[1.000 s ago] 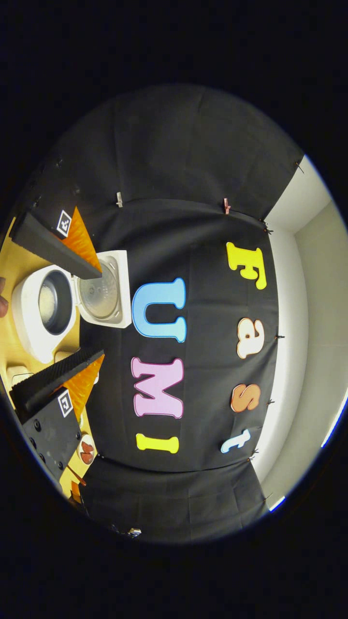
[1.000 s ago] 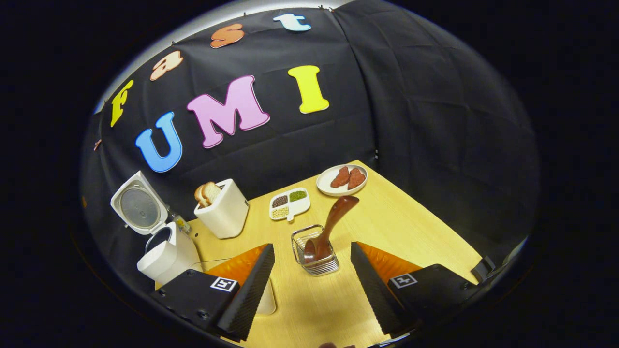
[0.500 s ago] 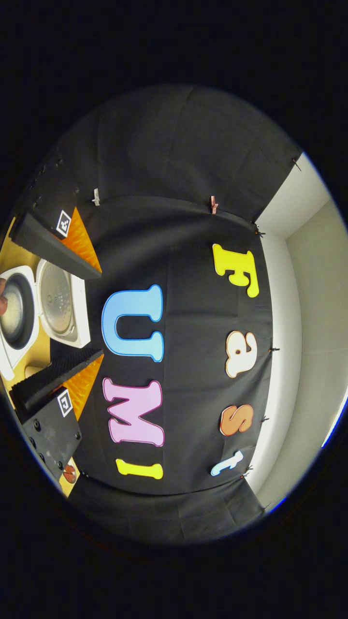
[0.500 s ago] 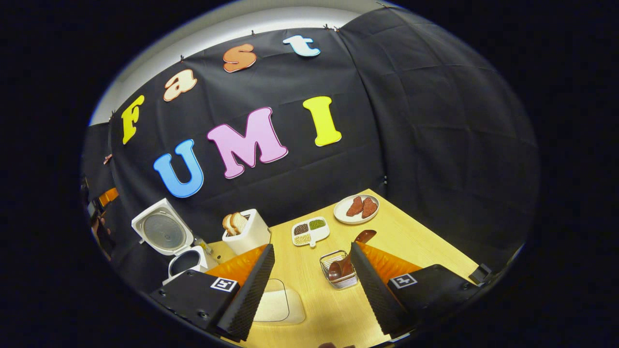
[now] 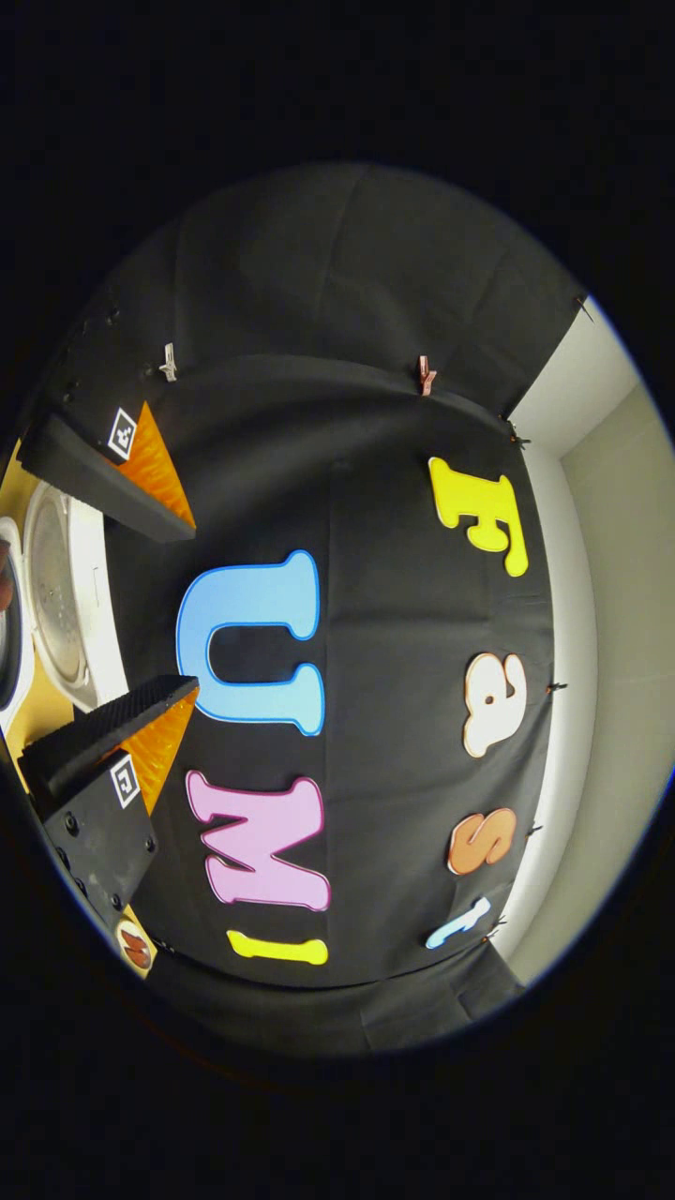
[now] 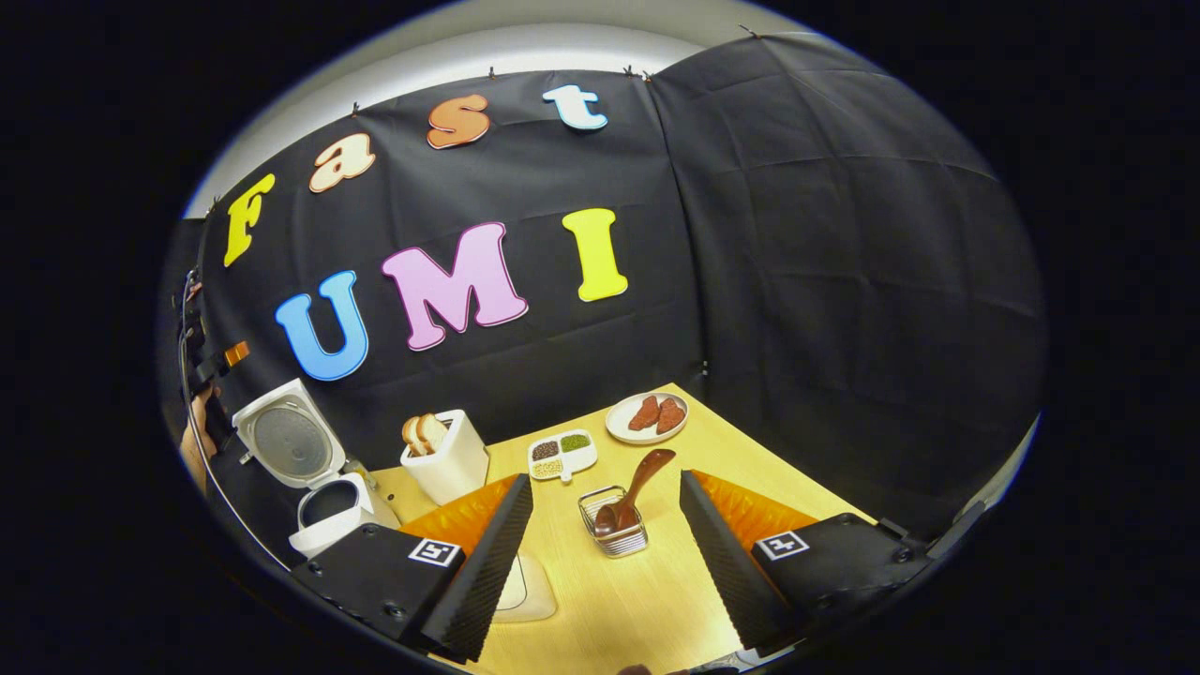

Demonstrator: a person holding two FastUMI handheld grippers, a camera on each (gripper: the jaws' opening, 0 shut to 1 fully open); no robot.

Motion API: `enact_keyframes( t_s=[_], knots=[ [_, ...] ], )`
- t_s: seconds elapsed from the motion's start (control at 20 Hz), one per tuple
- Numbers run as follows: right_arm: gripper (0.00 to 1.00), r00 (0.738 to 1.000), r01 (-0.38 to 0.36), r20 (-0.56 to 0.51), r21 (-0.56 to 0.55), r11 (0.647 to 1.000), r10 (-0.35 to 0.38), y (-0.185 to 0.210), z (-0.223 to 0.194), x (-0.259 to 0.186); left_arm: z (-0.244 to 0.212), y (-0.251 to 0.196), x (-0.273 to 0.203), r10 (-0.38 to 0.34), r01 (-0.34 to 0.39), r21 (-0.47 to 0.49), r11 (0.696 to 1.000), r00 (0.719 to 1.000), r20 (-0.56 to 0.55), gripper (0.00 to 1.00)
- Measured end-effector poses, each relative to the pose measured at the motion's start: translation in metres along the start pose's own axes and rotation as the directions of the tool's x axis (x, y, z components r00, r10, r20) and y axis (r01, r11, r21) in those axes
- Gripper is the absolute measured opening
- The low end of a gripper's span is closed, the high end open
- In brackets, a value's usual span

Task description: Close the left gripper, press the button to open the rice cooker; take a wooden spoon from the chopstick holder with the right hand, scoop a spoonful of rice and pour it into the rice cooker, then put the wooden spoon back into the chopstick holder.

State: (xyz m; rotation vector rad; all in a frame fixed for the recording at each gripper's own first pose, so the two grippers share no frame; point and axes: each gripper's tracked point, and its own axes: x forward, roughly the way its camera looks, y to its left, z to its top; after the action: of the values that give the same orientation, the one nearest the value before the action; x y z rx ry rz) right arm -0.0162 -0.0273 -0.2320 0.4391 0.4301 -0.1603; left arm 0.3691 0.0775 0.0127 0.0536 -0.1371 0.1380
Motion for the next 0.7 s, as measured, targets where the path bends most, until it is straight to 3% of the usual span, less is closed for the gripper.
enact_keyframes(
  t_s=[0.25, 0.45, 0.7],
  knots=[
    [0.98, 0.999, 0.036, 0.009, -0.019, 0.999, -0.036, 0.001, -0.004, -0.016, -0.036, 0.004, 0.041, 0.013, -0.01, 0.06, 0.998, 0.998, -0.059, 0.98],
    [0.98, 0.999, 0.039, 0.032, -0.01, 0.999, -0.039, 0.006, 0.002, -0.026, -0.088, 0.005, 0.047, 0.043, -0.02, 0.104, 0.994, 0.975, -0.217, 0.96],
    [0.98, 1.0, 0.026, -0.005, -0.013, 1.0, -0.026, 0.005, -0.01, -0.029, -0.098, 0.005, 0.027, 0.053, -0.042, 0.049, 0.998, 0.966, -0.255, 1.0]
  ],
)
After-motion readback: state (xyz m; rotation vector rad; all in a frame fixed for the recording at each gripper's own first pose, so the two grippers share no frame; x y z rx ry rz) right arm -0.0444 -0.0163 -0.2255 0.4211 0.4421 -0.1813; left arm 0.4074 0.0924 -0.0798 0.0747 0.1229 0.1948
